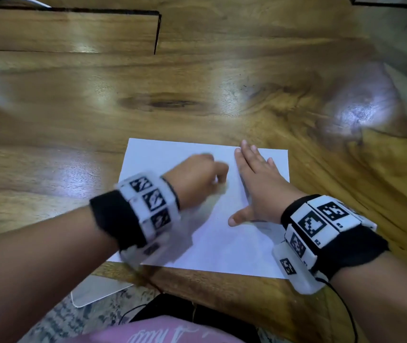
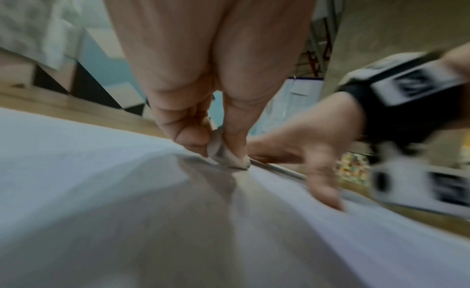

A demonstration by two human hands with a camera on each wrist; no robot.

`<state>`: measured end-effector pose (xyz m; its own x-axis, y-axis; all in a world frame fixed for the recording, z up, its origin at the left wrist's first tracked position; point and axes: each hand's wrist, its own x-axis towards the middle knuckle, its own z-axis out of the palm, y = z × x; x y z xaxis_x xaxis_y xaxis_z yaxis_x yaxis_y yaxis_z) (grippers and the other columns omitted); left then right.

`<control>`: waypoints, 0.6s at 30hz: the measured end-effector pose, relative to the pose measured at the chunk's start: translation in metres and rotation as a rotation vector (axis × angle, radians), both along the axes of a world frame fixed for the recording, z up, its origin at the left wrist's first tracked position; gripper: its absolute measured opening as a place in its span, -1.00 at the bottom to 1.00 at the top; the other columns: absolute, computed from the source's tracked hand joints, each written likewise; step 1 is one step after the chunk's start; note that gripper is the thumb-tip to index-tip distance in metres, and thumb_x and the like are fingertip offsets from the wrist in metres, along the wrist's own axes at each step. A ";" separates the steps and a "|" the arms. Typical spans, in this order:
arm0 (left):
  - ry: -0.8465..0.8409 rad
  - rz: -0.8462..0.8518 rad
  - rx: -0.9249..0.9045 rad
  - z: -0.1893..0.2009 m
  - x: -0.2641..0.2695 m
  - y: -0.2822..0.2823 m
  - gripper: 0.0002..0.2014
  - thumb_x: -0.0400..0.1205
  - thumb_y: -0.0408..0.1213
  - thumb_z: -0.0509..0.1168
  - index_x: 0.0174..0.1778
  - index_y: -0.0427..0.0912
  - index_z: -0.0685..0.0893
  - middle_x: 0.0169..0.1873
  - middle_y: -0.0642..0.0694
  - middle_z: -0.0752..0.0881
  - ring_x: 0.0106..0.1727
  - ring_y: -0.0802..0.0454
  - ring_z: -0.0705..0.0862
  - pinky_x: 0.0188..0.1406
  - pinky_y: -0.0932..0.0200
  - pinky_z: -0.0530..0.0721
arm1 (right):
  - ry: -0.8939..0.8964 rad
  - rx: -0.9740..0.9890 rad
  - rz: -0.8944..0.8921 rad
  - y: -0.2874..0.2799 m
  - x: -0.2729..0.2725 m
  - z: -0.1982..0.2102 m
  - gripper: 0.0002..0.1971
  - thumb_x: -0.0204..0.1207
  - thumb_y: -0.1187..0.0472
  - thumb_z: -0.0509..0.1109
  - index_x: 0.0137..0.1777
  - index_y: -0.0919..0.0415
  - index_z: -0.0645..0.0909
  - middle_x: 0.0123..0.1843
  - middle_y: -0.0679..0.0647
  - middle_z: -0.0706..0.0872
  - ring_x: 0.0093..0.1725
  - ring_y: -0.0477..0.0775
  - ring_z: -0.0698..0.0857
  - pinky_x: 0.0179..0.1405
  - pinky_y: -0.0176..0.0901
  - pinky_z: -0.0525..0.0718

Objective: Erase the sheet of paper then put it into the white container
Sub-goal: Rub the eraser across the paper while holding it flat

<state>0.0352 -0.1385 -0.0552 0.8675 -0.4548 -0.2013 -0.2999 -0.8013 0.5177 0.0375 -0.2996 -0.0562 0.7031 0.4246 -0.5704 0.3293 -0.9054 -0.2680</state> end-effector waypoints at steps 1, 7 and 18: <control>-0.015 0.037 0.016 0.000 0.012 -0.004 -0.87 0.53 -0.22 0.32 -0.11 -0.21 0.63 -0.24 -0.08 0.45 -0.22 -0.05 0.46 -0.29 0.25 0.23 | -0.003 0.002 0.000 0.000 0.000 0.000 0.41 0.18 -0.26 0.58 0.62 0.22 -0.48 0.61 0.07 -0.57 0.62 0.02 -0.47 0.64 0.05 -0.30; 0.037 -0.115 -0.072 -0.007 -0.047 0.016 -0.92 0.51 -0.33 0.28 -0.31 -0.15 0.61 -0.30 -0.10 0.49 -0.28 -0.06 0.52 -0.31 0.20 0.32 | 0.002 -0.005 -0.001 0.000 0.000 0.000 0.40 0.19 -0.27 0.57 0.61 0.23 -0.48 0.61 0.08 -0.58 0.61 0.02 -0.48 0.63 0.03 -0.32; 0.007 0.163 -0.043 0.000 0.005 0.023 -0.88 0.49 -0.22 0.38 -0.21 -0.20 0.69 -0.27 -0.11 0.54 -0.29 -0.04 0.50 -0.28 0.23 0.37 | 0.006 -0.002 -0.005 0.000 0.001 -0.002 0.40 0.19 -0.27 0.57 0.60 0.21 -0.50 0.60 0.04 -0.60 0.60 0.00 -0.50 0.61 -0.01 -0.35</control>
